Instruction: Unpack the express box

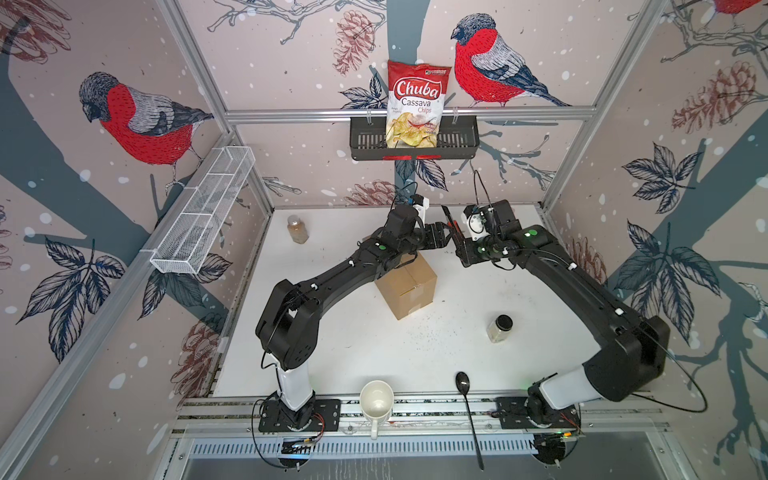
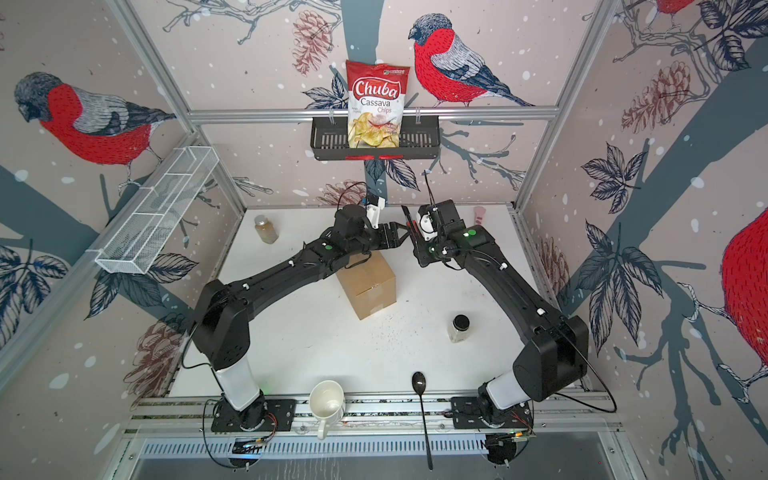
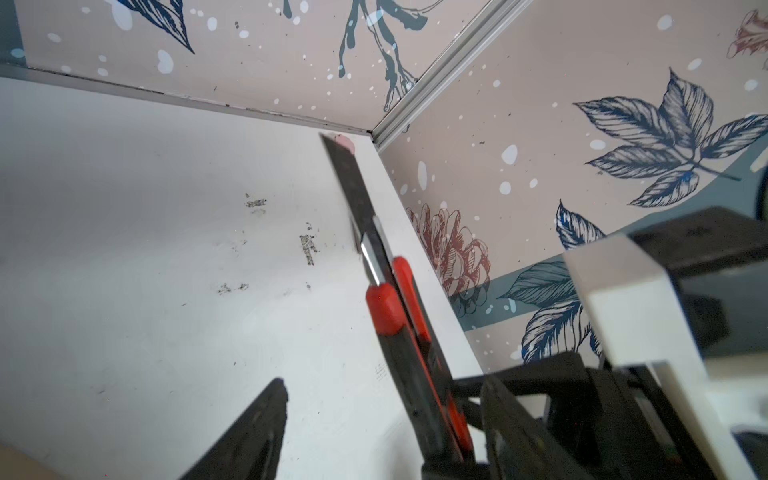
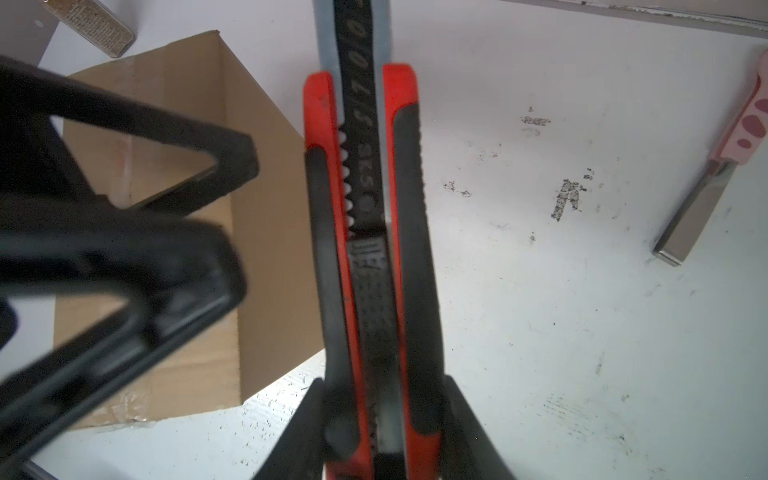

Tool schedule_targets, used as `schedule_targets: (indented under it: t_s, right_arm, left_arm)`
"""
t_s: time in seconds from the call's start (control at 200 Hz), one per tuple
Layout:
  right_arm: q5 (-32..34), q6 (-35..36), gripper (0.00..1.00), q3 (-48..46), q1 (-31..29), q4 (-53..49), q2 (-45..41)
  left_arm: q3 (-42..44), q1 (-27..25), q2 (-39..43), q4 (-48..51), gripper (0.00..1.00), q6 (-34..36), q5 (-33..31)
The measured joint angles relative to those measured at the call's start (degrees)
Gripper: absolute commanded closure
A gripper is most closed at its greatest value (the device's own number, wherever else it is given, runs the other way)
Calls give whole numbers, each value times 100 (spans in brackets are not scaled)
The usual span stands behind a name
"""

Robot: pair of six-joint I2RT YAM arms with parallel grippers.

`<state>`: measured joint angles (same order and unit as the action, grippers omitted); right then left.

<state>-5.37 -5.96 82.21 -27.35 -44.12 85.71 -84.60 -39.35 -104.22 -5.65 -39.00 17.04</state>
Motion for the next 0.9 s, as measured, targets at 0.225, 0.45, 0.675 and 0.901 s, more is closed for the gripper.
schedule_targets:
  t_s: [0.225,0.45,0.675,0.901]
  right_arm:
    - [-151,2,87,-9,-85,35,-79]
    - [-267,7,87,-31,-162,72,-101]
    - [-271,7,87,-50,-173,83,-101]
    - [-269,0,87,-81,-177,85,-103]
  left_arm:
    - [-269,0,-413,-249,39,-186,205]
    - [-356,-13,-605,-476,50,-431,289]
    - [-337,-20,-616,-627,69,-555,378]
    - [-199,-31,-601,-1005,79,-769,472]
